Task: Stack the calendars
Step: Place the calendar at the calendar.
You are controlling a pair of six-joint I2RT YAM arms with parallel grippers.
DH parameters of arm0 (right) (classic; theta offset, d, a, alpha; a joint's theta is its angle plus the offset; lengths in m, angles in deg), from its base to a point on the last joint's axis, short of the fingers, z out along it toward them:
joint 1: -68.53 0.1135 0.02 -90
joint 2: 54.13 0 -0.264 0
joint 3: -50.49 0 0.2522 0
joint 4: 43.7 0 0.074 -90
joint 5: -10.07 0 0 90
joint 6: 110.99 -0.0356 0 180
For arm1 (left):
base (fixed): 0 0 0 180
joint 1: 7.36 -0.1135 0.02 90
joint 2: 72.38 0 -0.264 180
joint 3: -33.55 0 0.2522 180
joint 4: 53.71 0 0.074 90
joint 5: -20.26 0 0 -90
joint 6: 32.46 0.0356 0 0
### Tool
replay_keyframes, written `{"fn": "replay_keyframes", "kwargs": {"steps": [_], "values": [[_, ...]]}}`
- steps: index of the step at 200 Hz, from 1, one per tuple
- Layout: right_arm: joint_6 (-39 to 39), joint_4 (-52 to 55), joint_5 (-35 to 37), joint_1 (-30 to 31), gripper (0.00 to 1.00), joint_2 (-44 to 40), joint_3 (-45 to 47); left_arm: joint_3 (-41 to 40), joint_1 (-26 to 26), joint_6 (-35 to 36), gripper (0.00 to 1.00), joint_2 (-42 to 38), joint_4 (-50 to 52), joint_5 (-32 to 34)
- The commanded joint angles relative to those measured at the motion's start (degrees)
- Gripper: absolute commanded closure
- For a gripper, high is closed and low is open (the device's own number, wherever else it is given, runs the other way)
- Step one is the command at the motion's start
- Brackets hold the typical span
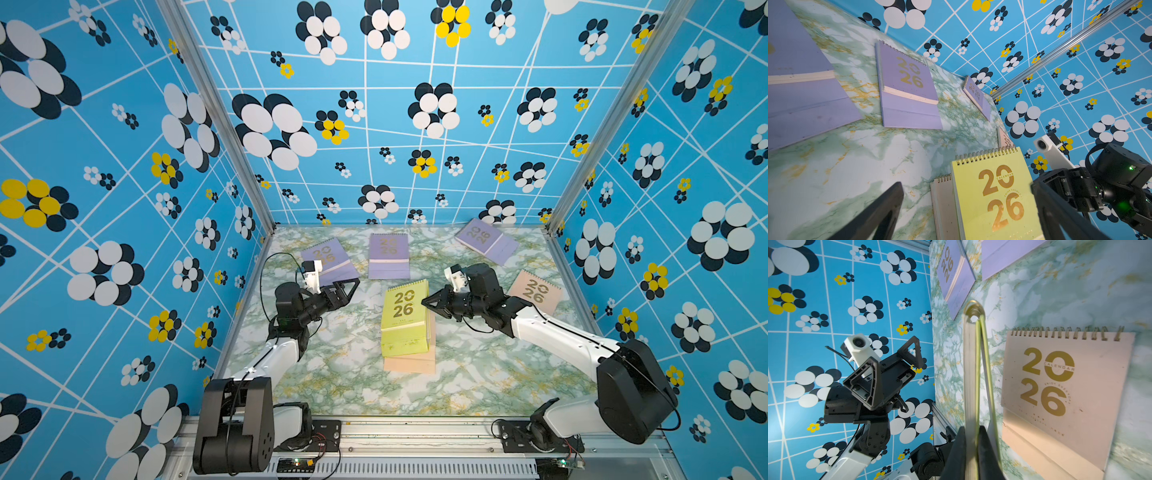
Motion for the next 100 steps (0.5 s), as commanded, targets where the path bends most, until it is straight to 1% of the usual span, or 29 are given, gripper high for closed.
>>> {"fn": "replay_keyframes", "kwargs": {"steps": [1,25,100], "values": [[0.4,-4.82,-4.27,-0.33,1.0,-1.98,0.07,1.55,1.17,1.71,0.0,-1.28,-0.39,-1.46],[1.43,-2.9,-4.41,-1.08,1.0,-1.93,1.05,1.47,1.89,1.59,0.0,-1.72,-0.46,-1.68],[0.52,-6.62,-5.44,-2.6,1.0,-0.74,5.68,2.0,4.27,1.86,0.01,-1.23,-0.34,-1.63]]}}
